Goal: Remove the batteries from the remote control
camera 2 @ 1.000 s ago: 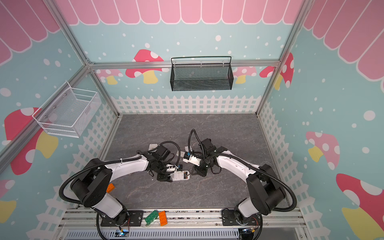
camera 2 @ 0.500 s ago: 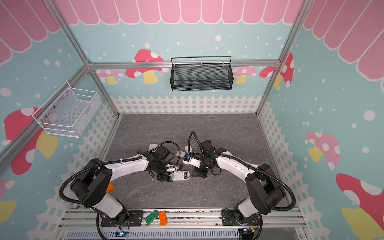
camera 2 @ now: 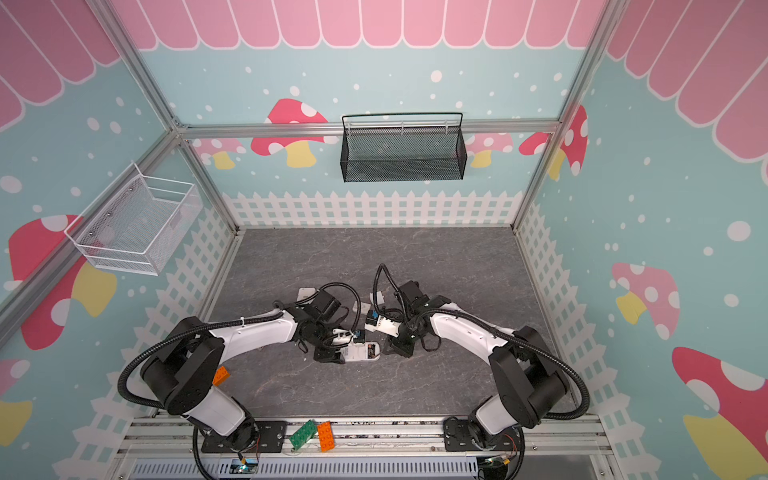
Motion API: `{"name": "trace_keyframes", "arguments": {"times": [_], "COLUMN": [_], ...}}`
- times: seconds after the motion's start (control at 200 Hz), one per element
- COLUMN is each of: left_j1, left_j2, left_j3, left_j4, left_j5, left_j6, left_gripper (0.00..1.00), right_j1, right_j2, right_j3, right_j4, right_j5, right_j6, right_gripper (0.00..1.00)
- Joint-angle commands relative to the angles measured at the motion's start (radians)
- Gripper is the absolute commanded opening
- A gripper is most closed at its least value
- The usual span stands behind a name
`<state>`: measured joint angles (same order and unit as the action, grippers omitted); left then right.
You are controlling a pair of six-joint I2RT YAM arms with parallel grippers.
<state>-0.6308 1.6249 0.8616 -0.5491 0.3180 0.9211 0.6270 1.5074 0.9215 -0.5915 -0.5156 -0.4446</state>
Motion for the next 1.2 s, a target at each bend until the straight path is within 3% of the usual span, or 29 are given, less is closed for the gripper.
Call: {"name": "trace_keyframes", "arguments": {"times": [0.0, 0.31, 0.71, 0.991, 1.196], "left_j1": [-0.012, -0.021, -0.029, -0.033, -0.037], "left_j2": [0.006, 0.002, -0.008, -0.017, -0.041], "left_j3": [-0.021, -0.026, -0.035, -0.038, -0.048], "left_j4": [0.004, 0.004, 0.005, 0.009, 0.009], "left_j5": [0.013, 0.007, -0.003, -0.016, -0.032], "left_j6": [0.018, 0.027, 0.029, 0.003, -0.092], "left_gripper": [0.53, 0.53, 0.52, 0.52, 0.51], "right_j1": [0.037, 0.122, 0.229, 0.234, 0.240], "right_j2": [0.023, -0.025, -0.215, -0.250, -0.252], "right_j3": [-0.022, -0.057, -0.229, -0.262, -0.279], "right_j4": [-0.092, -0.034, 0.363, 0.454, 0.532], "right_j5": [0.097, 0.374, 0.603, 0.676, 0.692], "right_j6": [-0.052, -0.040, 0.182, 0.191, 0.197], "right_gripper": [0.00, 0.00, 0.00, 0.00, 0.00]}}
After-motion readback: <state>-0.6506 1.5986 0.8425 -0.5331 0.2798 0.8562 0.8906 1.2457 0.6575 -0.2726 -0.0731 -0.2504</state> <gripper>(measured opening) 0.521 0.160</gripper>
